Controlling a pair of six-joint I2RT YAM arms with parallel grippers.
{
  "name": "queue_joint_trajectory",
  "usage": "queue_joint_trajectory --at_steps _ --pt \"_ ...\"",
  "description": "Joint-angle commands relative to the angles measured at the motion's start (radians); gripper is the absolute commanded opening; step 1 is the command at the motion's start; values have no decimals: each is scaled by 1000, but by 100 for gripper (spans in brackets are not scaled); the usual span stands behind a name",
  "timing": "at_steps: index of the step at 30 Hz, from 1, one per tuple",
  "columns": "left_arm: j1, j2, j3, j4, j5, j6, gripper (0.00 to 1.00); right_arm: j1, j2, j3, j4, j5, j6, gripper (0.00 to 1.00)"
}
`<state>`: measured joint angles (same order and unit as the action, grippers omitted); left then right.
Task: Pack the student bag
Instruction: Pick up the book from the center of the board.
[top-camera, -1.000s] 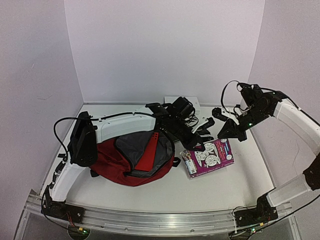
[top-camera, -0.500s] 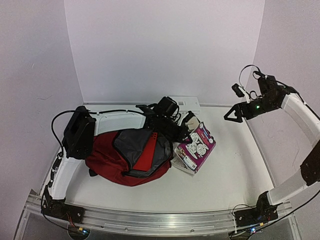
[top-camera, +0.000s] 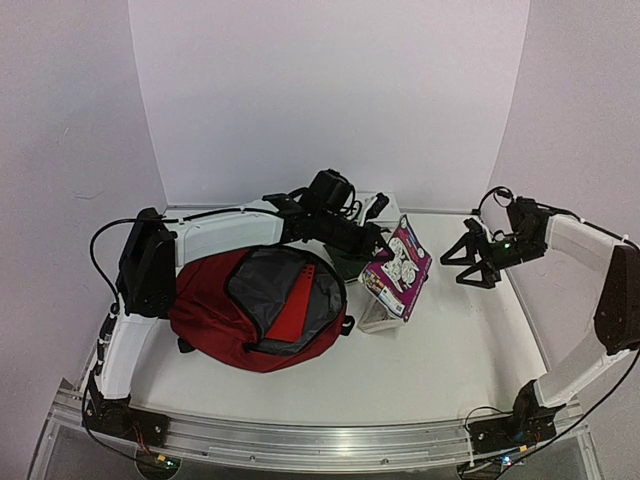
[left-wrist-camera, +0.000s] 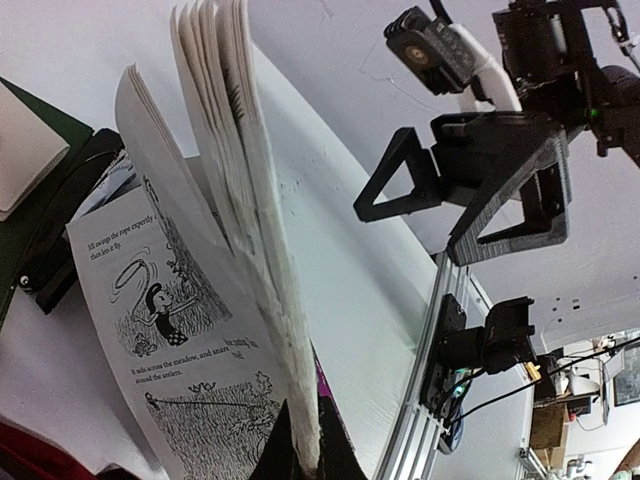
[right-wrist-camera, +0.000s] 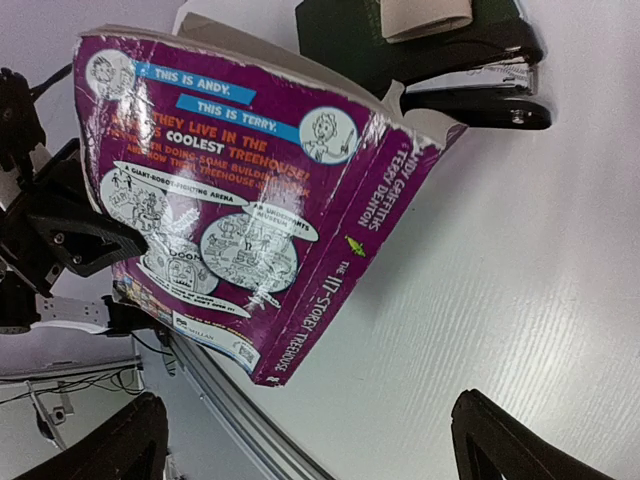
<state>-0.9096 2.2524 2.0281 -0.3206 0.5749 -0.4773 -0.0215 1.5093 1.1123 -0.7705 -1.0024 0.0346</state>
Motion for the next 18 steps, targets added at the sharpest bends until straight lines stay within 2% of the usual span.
queue_joint_trajectory --at_steps 1,8,13,15,18 --pt "7 -100 64 185 21 -36 0 21 38 -53 170 -91 136 98" --pt "7 -95 43 246 57 -78 0 138 82 -117 412 -47 314 98" --pt "17 -99 -73 348 74 -138 0 160 139 -142 565 -26 425 98" --pt "24 -99 -138 414 92 -175 0 169 156 -146 598 -25 445 93" --pt "26 -98 -182 466 104 -192 0 188 171 -168 670 -30 488 78"
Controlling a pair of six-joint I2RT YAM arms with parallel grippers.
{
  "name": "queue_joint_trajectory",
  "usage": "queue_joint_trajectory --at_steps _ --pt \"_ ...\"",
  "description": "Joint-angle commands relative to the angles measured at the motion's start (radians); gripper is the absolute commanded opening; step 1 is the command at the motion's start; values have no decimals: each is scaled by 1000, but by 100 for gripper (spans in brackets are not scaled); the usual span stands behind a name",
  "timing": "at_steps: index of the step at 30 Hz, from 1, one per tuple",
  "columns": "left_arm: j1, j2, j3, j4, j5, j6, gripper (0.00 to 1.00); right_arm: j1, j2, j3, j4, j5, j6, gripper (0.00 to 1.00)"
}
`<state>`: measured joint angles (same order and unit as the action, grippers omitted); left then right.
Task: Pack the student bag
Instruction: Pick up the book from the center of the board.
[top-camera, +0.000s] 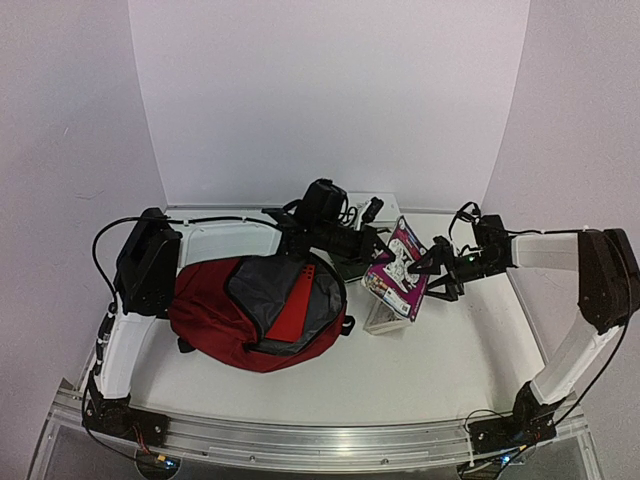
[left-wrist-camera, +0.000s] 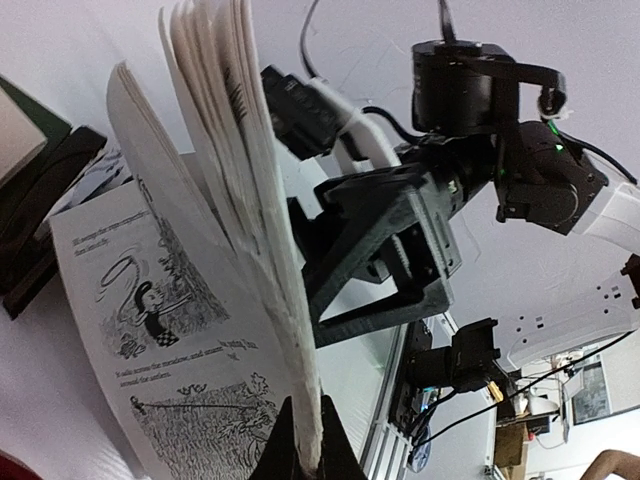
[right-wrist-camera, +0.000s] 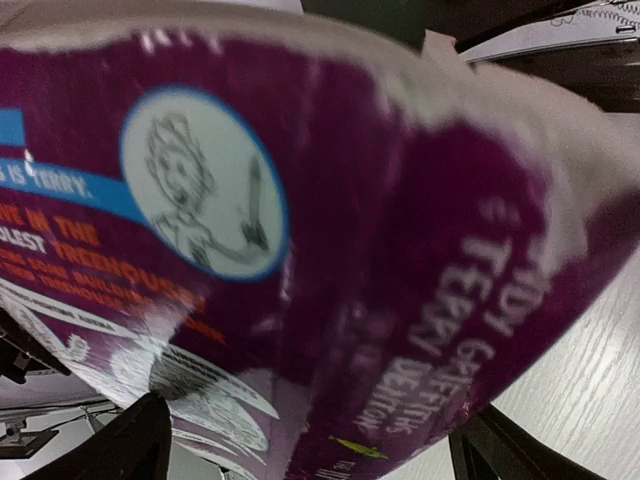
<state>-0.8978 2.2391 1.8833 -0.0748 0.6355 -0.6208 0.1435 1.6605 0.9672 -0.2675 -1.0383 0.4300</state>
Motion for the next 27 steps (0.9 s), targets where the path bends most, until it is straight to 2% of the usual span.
queue_joint_trajectory --at_steps 1,3,9,11,15,16,18,22,23,24,27 --pt "14 -83 -42 227 46 -50 0 28 23 -39 208 1 121 73" --pt "17 -79 -53 241 56 -55 0 35 25 -64 256 -2 160 70" --pt "28 -59 -97 302 74 -103 0 38 60 -69 260 16 146 67" --pt "34 -53 -110 319 80 -122 0 38 71 -61 260 21 138 56" --pt "43 -54 -108 271 60 -116 3 37 72 -39 260 3 135 21" --pt "48 -62 -111 254 50 -113 10 37 63 -36 260 -4 136 14" --pt "58 -99 -129 211 12 -92 29 37 33 -25 258 -10 130 2" --pt "75 -212 -136 -19 -137 19 85 36 -67 44 208 -11 85 0" --pt "80 -238 -116 -98 -172 47 94 37 -93 76 171 -7 52 0" --pt "85 -259 -96 -175 -204 68 99 38 -119 110 134 -2 10 0" --pt "99 -292 -20 -411 -273 77 100 44 -188 232 -6 49 -186 0"
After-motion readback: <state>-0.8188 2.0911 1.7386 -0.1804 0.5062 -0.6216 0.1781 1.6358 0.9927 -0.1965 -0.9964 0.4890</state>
